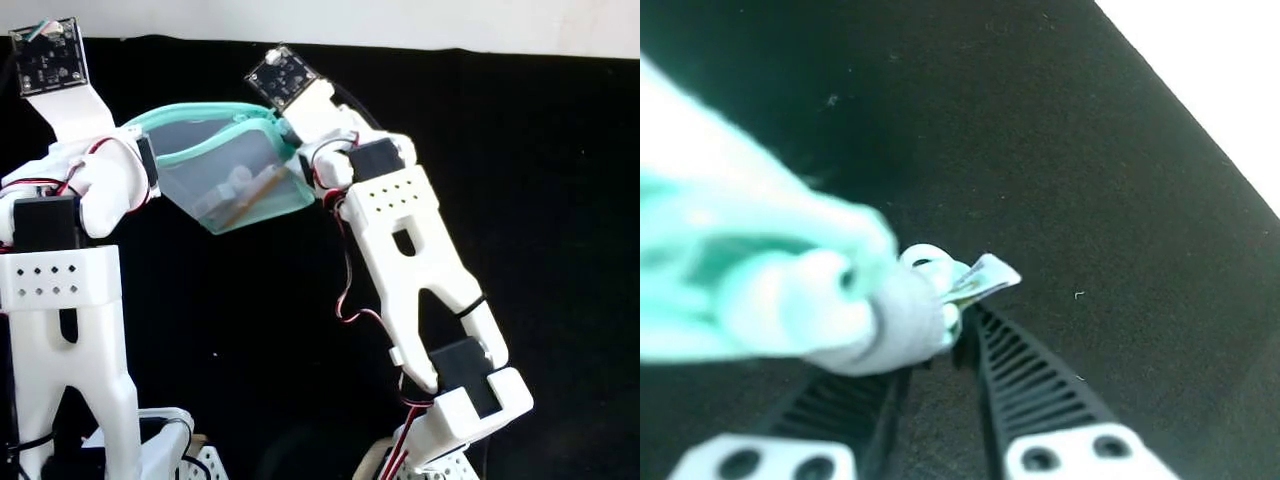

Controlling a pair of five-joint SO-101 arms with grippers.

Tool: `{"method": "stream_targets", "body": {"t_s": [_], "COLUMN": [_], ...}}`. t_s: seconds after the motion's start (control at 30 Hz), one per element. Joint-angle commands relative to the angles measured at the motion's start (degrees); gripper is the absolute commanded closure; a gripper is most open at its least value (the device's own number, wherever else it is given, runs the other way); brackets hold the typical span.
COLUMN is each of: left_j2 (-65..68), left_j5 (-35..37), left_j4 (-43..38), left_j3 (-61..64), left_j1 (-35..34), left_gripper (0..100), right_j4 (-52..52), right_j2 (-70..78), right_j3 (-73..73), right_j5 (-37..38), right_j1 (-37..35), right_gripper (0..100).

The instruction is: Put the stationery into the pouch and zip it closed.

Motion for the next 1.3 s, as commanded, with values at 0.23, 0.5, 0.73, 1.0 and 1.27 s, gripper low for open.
{"method": "stream_targets", "body": {"t_s": [0.23, 0.5, 0.73, 1.0, 1.27], "left_j2": [1.01, 1.01, 1.01, 1.01, 1.01], "left_j5": [-0.35, -0.35, -0.35, -0.35, -0.35], "left_j4": [-0.09, -0.09, -0.09, -0.09, -0.09], "left_j3": [2.77, 2.77, 2.77, 2.77, 2.77], "left_j1": [0.22, 0.22, 0.22, 0.22, 0.22], "left_gripper": [99, 99, 99, 99, 99], "right_j4": [11.47, 19.91, 28.35, 34.86, 35.38], "right_j2": [-3.03, -3.03, -3.03, -2.95, -2.68], "right_j3": [-19.38, -30.29, -44.18, -57.19, -57.89], "right_j5": [0.35, 0.35, 0.35, -2.64, -2.73], "right_j1": [2.51, 2.59, 2.42, -1.27, -9.19], "right_gripper": [99.2, 99.2, 99.2, 99.2, 99.2]}}
